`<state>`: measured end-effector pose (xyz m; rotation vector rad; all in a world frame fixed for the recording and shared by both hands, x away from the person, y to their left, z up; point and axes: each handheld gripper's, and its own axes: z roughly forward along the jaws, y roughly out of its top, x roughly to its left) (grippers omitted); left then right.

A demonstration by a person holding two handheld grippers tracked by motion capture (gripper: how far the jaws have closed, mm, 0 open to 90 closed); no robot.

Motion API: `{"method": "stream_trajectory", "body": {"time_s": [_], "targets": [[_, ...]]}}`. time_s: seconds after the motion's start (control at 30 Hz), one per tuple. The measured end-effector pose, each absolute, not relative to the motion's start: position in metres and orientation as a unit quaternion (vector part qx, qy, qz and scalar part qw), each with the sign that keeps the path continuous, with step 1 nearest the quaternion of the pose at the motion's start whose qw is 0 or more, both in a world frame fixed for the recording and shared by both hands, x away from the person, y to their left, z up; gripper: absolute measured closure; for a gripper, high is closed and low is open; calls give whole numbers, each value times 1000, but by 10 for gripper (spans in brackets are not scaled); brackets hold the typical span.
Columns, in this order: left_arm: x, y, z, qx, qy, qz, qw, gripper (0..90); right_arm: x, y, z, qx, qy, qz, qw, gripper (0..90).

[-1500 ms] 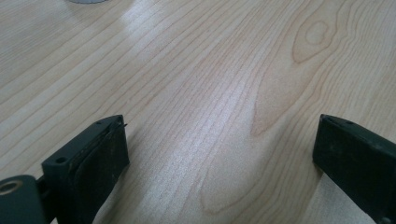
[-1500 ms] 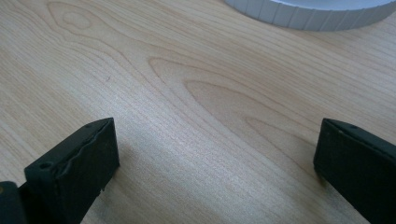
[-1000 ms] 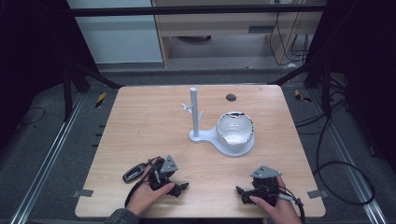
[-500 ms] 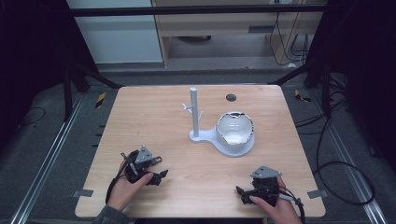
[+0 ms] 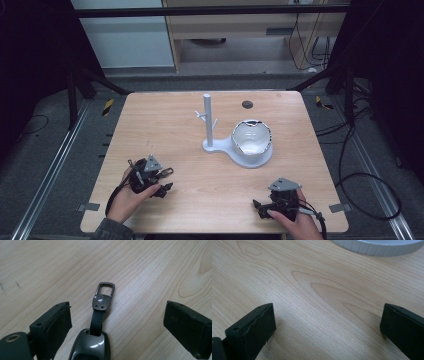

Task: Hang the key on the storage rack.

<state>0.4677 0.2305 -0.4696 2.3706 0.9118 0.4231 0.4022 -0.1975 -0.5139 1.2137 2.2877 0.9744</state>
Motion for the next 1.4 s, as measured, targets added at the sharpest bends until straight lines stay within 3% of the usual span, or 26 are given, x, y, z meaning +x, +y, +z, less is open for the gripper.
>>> {"method": "stream_trajectory", "body": {"time_s": [0.4, 0.6, 1.0, 1.03, 1.4], "targets": [[488, 223, -447, 932, 313, 121, 139, 51, 402, -198, -514, 428, 814, 346, 186, 4], [503, 221, -439, 935, 318, 108, 119, 76, 401, -198, -514, 428, 814, 347, 185, 4], [513, 215, -440, 943, 306, 83, 103, 294, 401, -197, -514, 428, 814, 347, 185, 4], [513, 216, -440, 942, 307, 83, 105, 369, 401, -197, -514, 427, 814, 347, 185, 4], [516, 219, -455, 948, 298, 60, 97, 511, 401, -197, -514, 428, 814, 347, 185, 4]]}}
